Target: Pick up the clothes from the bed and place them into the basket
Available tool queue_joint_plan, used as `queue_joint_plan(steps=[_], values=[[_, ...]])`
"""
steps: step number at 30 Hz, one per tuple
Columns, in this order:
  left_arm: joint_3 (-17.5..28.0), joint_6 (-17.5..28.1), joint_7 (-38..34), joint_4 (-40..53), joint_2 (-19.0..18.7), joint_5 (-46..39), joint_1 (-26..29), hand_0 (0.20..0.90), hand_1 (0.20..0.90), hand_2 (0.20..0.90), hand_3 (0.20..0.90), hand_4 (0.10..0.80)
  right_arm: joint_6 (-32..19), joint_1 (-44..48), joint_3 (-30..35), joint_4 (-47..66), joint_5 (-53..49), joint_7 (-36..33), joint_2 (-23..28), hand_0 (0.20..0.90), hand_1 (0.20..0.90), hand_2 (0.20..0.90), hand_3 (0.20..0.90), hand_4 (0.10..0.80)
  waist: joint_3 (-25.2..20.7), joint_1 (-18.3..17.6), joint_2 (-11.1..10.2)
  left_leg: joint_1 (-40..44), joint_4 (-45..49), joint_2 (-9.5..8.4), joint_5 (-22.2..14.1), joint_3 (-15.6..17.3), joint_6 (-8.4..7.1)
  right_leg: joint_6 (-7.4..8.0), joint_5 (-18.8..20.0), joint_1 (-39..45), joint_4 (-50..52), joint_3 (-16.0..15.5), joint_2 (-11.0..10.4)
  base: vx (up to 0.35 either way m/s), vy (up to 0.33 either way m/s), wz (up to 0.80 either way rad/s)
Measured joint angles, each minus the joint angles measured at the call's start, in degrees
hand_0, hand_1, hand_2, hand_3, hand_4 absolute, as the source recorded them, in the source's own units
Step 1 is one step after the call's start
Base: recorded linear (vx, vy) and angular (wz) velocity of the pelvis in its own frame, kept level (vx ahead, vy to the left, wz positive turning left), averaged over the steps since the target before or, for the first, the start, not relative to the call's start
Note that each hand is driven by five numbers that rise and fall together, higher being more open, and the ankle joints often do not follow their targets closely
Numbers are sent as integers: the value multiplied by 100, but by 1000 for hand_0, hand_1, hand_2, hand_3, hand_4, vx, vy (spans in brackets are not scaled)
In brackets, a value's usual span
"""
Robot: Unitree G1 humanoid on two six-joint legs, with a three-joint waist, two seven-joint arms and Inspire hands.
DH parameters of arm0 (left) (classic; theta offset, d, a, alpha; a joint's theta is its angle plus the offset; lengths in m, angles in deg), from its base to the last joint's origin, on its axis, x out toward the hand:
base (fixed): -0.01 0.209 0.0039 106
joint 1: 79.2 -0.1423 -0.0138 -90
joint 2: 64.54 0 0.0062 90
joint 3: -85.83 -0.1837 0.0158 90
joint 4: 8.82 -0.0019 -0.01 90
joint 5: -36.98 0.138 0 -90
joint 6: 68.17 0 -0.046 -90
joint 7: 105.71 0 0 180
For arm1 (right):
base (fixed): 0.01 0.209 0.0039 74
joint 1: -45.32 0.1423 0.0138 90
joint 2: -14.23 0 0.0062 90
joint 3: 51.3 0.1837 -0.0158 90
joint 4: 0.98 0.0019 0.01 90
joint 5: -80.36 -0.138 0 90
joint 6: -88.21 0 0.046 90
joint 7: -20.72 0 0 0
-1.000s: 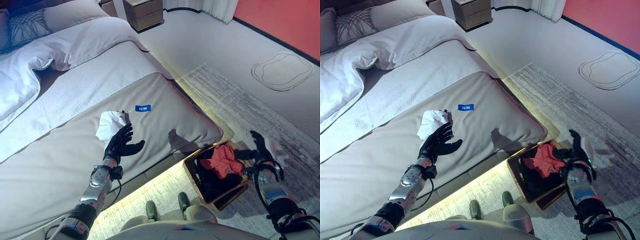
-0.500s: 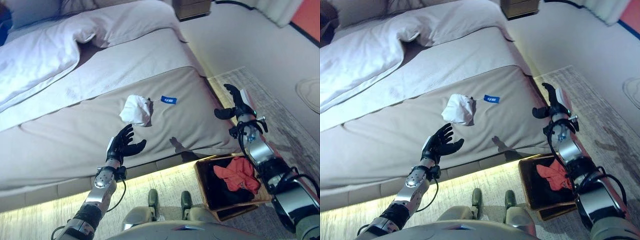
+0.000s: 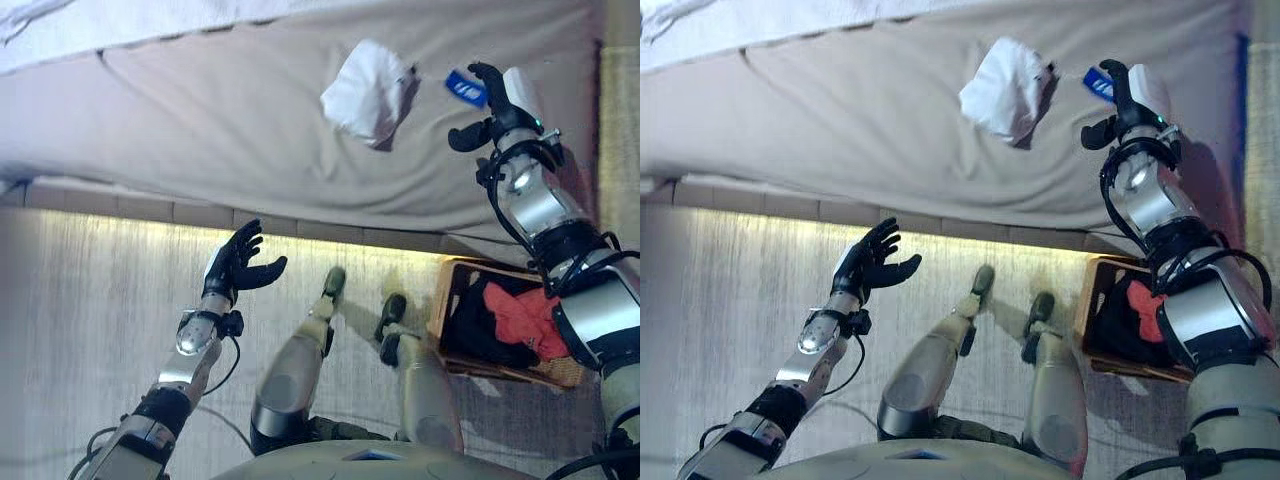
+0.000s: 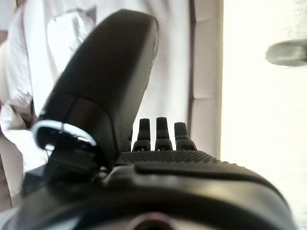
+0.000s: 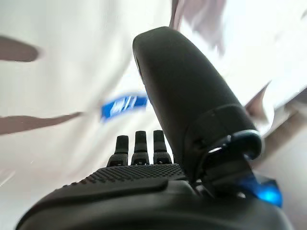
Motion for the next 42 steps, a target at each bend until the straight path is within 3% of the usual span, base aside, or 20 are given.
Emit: queue_joint_plan(steps=[14, 29, 30, 31, 32, 42], values=[[-316, 116, 27, 915, -254, -372, -221, 900, 900, 900, 900, 800, 351, 991, -81, -332, -265, -123, -197, 900, 900, 900, 900, 800, 50, 368, -49, -1485, 1127, -353, -181, -324, 134, -132, -375, -1339, 1207, -278, -402, 7, 20, 19], [-284, 224, 19, 1995, -607, -734, -894, 900, 900, 900, 900, 800, 652, 1832, -52, -812, -787, -511, -154, 900, 900, 900, 900, 800, 62, 612, -22, -2852, 1748, -476, -259, -420, 73, -243, -461, -2593, 1931, -427, -547, 20, -4, 13], [-263, 225, 22, 2035, -628, -734, -905, 900, 900, 900, 900, 800, 656, 1845, -52, -812, -788, -510, -142, 742, 742, 742, 716, 616, 63, 620, -21, -2899, 1773, -476, -260, -419, 71, -265, -475, -2629, 1949, -430, -549, 14, -25, 3], [-232, 232, 26, 2067, -648, -734, -917, 900, 900, 900, 900, 800, 655, 1870, -52, -812, -822, -512, -132, 408, 408, 408, 326, 226, 63, 634, -21, -2936, 1794, -470, -263, -433, 66, -265, -475, -2660, 1951, -430, -543, 5, -33, -1], [-198, 233, 26, 2079, -666, -734, -923, 900, 900, 900, 900, 800, 654, 1901, -52, -816, -915, -523, -118, 300, 300, 300, 200, 100, 63, 643, -21, -2968, 1827, -469, -273, -444, 53, -265, -475, -2684, 1961, -433, -537, -4, -37, 0], [-4, 234, 152, 2129, -686, -843, -980, 900, 900, 900, 900, 800, 486, 2243, -2, -1244, -1397, -612, 34, 300, 300, 300, 200, 100, 62, 679, -20, -3021, 2039, -472, -275, -464, 55, -336, -519, -2687, 2102, -470, -553, -6, -15, 1]])
